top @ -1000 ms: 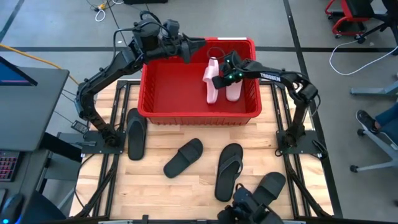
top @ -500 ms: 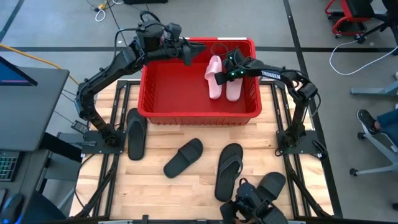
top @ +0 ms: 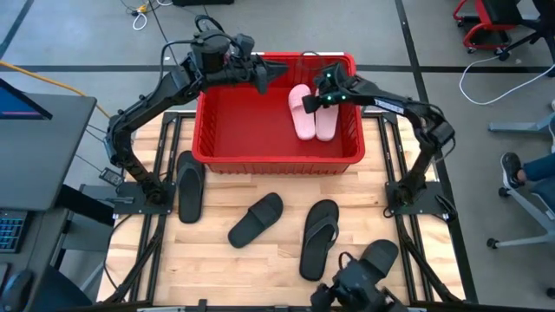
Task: Pick and place slides into bin
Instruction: Put the top black slide into the red bin
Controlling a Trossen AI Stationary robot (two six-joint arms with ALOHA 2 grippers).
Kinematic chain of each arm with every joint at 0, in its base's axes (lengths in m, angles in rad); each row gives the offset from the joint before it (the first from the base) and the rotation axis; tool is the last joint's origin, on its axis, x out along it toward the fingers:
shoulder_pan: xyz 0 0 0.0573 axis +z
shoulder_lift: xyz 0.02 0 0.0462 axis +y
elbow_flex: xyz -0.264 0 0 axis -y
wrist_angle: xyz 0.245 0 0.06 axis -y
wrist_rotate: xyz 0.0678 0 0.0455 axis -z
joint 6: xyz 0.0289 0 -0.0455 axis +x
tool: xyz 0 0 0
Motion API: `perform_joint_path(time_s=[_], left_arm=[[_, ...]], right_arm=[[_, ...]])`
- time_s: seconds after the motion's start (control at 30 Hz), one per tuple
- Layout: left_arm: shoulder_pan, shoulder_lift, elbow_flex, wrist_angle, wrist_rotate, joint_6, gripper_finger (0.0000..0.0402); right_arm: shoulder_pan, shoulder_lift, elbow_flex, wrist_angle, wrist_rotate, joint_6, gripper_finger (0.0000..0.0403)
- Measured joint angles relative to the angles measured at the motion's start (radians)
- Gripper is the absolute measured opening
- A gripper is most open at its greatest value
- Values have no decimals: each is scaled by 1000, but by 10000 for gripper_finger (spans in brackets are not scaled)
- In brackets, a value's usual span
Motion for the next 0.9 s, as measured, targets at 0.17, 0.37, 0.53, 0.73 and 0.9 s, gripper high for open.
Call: perform_joint_path(time_s=[0.17, 0.37, 0.53, 0.73, 0.9], left_arm=[[-6, 0, 0, -5, 0, 0, 107], [-21, -2, 0, -133, 146, -3, 107], [-103, -2, 0, -429, 276, -10, 107], [-275, -1, 0, -668, 273, -34, 107], [-469, 2, 0, -699, 194, -170, 107]], right_arm=[[36, -153, 0, -14, -37, 3, 178], [170, -388, 2, -175, -197, 4, 167], [398, -568, 2, -347, -214, 47, 164], [744, -677, 2, -451, 38, 103, 164], [935, -665, -46, -463, 175, 244, 164]])
